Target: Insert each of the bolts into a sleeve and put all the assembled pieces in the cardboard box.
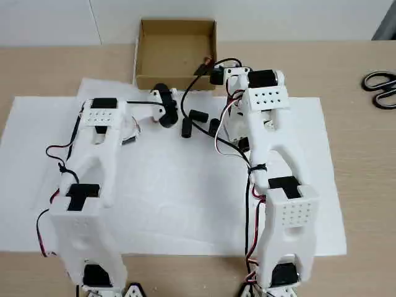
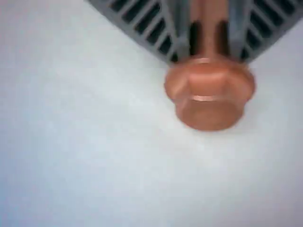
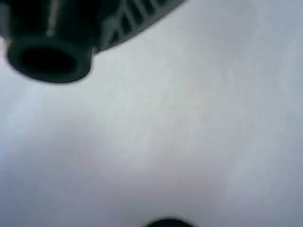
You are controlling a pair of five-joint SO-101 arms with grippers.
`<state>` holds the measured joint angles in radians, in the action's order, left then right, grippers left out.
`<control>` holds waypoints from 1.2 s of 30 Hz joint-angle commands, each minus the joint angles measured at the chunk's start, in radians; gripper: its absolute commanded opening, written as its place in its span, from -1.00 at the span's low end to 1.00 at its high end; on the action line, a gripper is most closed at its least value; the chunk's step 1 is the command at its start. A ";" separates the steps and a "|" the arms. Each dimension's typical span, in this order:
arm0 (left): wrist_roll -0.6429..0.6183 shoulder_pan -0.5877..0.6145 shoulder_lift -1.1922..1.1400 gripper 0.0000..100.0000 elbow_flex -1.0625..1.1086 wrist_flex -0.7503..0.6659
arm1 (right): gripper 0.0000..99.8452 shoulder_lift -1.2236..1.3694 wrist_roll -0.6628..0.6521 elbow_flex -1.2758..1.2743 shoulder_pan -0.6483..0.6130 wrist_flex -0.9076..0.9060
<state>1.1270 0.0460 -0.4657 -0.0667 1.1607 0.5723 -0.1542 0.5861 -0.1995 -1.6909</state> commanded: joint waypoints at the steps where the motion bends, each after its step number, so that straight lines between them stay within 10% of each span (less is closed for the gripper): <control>1: -0.035 -0.035 0.098 -0.99 -0.016 0.077 | -0.99 -0.015 -0.011 0.044 0.002 -0.016; 21: -0.512 -0.094 0.535 -0.99 -0.016 0.368 | -0.99 -0.033 -0.011 0.044 -0.008 -0.025; 36: -0.654 -0.084 0.988 -0.99 -0.012 0.528 | -0.99 -0.639 -0.011 -0.112 -0.035 -0.035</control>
<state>0.4979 -0.0399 0.4411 -0.0637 1.6840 0.1135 -0.1542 0.5171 -0.2302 -1.7077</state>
